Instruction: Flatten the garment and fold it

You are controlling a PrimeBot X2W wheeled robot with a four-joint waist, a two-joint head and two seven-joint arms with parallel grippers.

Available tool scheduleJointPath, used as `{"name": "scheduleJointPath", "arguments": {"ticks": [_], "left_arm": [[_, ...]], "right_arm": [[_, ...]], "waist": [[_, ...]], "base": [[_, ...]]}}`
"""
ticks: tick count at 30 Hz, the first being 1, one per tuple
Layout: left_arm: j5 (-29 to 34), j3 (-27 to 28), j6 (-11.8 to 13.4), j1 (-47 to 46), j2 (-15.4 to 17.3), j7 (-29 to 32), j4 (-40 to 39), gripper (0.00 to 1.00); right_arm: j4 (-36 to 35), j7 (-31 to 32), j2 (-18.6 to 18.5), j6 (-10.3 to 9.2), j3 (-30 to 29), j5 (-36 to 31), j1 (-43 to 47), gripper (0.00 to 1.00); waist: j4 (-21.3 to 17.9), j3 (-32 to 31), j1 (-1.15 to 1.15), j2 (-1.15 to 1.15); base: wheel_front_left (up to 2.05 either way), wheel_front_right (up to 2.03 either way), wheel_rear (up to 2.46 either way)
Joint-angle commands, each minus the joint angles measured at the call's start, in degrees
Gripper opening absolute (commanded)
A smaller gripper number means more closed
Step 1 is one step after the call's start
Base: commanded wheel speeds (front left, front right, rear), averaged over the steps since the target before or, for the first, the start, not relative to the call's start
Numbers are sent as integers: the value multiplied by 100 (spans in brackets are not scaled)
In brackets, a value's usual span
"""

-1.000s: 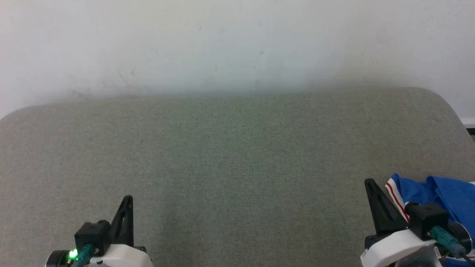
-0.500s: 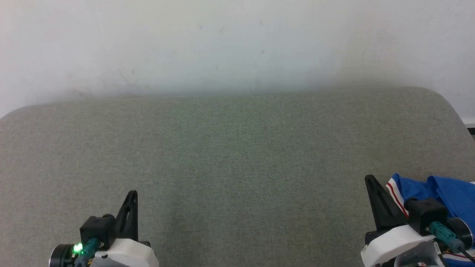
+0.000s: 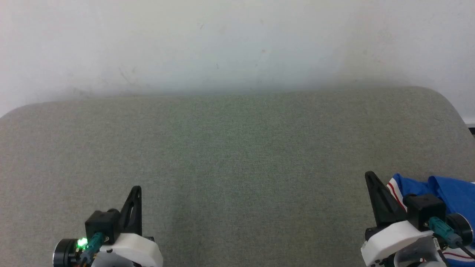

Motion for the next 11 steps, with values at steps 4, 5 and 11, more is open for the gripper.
{"name": "scheduleJointPath", "arguments": {"ticks": [4, 5, 11], "left_arm": [[137, 58, -39, -140, -82, 72, -70, 0], [152, 63, -43, -147, -93, 84, -76, 0], [246, 88, -65, -188, -162, 153, -112, 0]], "right_arm": [[23, 35, 20, -3, -13, -74, -128, 0], [25, 40, 20, -3, -14, -81, -135, 0], [39, 72, 21, -3, -23, -122, -181, 0]], "waist": [[4, 5, 0, 0], [5, 6, 0, 0], [11, 13, 0, 0]], "base": [[0, 0, 0], [0, 0, 0], [0, 0, 0]]}}
